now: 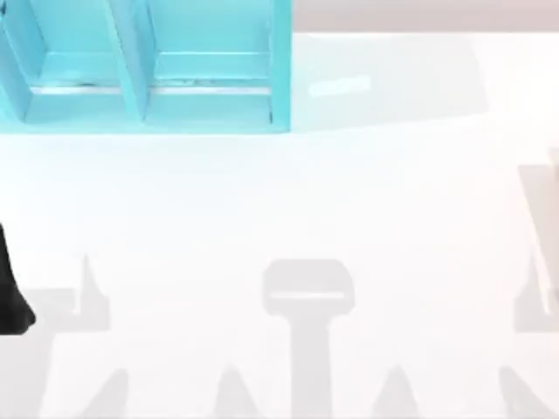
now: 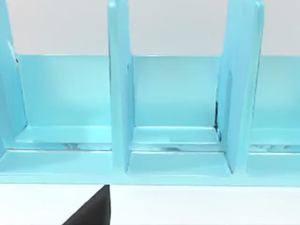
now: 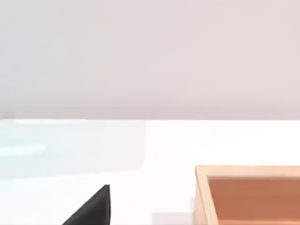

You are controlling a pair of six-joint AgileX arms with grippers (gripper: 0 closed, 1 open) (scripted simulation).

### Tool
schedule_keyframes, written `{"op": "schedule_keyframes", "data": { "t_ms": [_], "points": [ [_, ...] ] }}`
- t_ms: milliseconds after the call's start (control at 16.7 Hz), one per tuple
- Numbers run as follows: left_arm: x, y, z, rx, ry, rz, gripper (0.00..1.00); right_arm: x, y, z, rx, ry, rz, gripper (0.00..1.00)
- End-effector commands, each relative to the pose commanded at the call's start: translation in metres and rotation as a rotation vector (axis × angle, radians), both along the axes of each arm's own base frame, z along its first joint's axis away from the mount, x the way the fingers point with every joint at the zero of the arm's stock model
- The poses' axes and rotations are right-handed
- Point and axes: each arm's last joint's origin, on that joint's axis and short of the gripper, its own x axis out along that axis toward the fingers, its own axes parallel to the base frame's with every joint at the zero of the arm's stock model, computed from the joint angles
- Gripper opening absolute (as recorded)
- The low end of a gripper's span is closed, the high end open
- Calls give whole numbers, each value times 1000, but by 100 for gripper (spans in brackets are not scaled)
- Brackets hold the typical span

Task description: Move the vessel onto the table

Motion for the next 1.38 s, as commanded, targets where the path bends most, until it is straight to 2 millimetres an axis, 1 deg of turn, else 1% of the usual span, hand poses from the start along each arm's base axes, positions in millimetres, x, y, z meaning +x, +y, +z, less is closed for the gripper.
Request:
{"op": "schedule_keyframes", "data": {
  "t_ms": [180, 300, 480, 660, 840, 960, 1080, 1200, 1380],
  "points": [
    [0, 0, 0, 0, 0, 0, 100, 0, -1, 2, -7, 11, -6, 100],
    [0, 0, 0, 0, 0, 0, 100, 0, -4, 10, -34, 64, -33, 100],
    [0, 0, 0, 0, 0, 0, 100, 4, -11, 36, -91, 219, -90, 100],
    [0, 0, 0, 0, 0, 0, 100, 19, -22, 70, -139, 447, -139, 100],
    [0, 0, 0, 0, 0, 0, 100, 52, -41, 99, -156, 725, -158, 100],
    [0, 0, 0, 0, 0, 0, 100, 80, -58, 110, -148, 918, -152, 100],
    [0, 0, 0, 0, 0, 0, 100, 110, -80, 114, -126, 1099, -134, 100],
    [0, 0, 0, 0, 0, 0, 100, 135, -103, 113, -97, 1255, -107, 100],
    [0, 0, 0, 0, 0, 0, 100, 161, -137, 106, -47, 1433, -61, 100]
  ]
}}
